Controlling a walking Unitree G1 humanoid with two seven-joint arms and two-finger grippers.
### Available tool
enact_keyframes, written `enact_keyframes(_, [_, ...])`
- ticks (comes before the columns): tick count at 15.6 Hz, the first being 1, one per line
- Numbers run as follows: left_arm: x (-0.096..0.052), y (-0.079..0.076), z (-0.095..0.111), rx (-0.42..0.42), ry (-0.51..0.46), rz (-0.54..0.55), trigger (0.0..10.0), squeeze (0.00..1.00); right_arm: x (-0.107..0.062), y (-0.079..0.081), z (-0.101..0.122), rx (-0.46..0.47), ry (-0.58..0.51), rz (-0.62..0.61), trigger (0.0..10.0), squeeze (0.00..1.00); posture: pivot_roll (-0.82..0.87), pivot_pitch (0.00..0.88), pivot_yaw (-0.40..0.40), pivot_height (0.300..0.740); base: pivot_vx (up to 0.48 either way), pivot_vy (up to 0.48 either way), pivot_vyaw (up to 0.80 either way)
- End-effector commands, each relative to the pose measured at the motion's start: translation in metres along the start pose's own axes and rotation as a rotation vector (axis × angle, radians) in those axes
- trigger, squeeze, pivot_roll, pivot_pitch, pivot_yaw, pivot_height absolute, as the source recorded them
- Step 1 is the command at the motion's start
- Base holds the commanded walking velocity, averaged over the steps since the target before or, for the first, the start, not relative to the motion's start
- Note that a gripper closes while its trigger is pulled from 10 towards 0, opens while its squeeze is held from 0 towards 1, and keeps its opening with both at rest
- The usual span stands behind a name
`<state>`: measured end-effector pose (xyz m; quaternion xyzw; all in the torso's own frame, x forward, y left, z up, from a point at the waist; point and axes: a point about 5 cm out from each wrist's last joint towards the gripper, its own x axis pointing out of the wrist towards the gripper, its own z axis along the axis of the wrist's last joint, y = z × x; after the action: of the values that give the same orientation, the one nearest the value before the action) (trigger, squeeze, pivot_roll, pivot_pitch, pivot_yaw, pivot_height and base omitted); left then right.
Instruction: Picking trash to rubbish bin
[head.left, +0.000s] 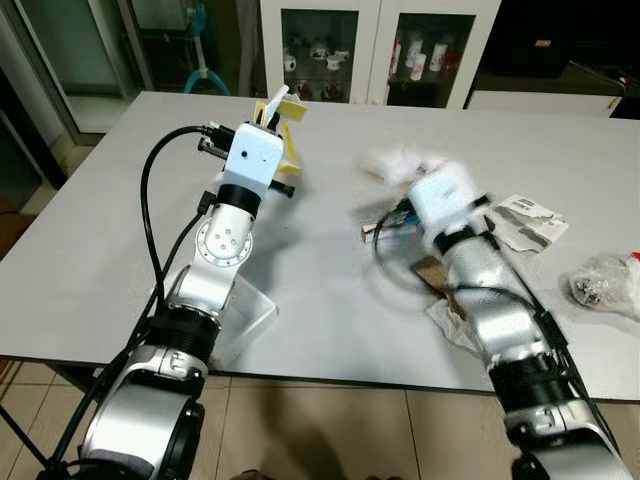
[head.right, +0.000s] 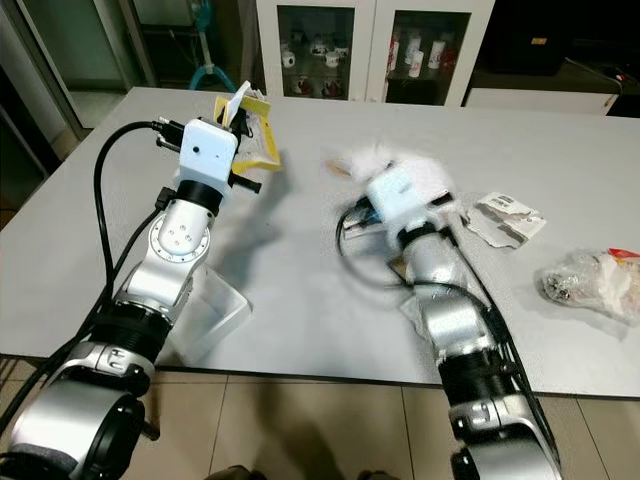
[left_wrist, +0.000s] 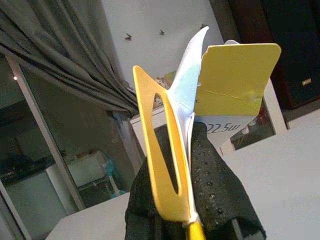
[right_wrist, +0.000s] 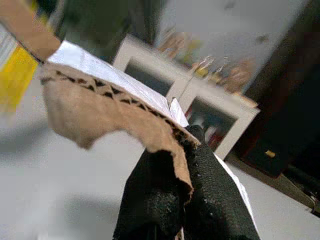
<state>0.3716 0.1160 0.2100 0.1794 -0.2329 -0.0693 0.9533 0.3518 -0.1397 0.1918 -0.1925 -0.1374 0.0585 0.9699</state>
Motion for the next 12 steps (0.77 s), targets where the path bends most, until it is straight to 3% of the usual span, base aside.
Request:
enact_keyframes(1, [-0.001,-0.001,0.003,-0.032,-0.012,0.0,10.0,0.0,0.005,-0.016,0.018,0.071,-0.067,-0.079,10.0,0.0,-0.04,0.0,0.01,0.74,0.0,0.0,0.0])
enact_keyframes(3, [-0.009,-0.009,0.004,-0.103,-0.014,0.006,10.0,0.0,0.003,-0.023,0.018,0.193,-0.084,-0.134,10.0,0.0,-0.04,0.0,0.011,0.74,0.0,0.0,0.0])
enact_keyframes(6, [-0.02,-0.018,0.007,-0.158,-0.023,0.019,10.0,0.0,-0.006,-0.035,0.025,0.266,-0.134,-0.264,10.0,0.0,-0.03,0.0,0.009,0.74,0.0,0.0,0.0])
enact_keyframes(9, [-0.022,-0.013,0.001,-0.156,0.001,0.071,10.0,0.0,-0.014,-0.025,0.013,0.304,-0.076,-0.238,10.0,0.0,-0.03,0.0,0.012,0.74,0.0,0.0,0.0])
enact_keyframes(12, [-0.03,-0.002,0.002,-0.148,0.0,0.077,10.0,0.0,-0.021,-0.037,0.011,0.338,-0.069,-0.282,10.0,0.0,-0.05,0.0,0.015,0.74,0.0,0.0,0.0])
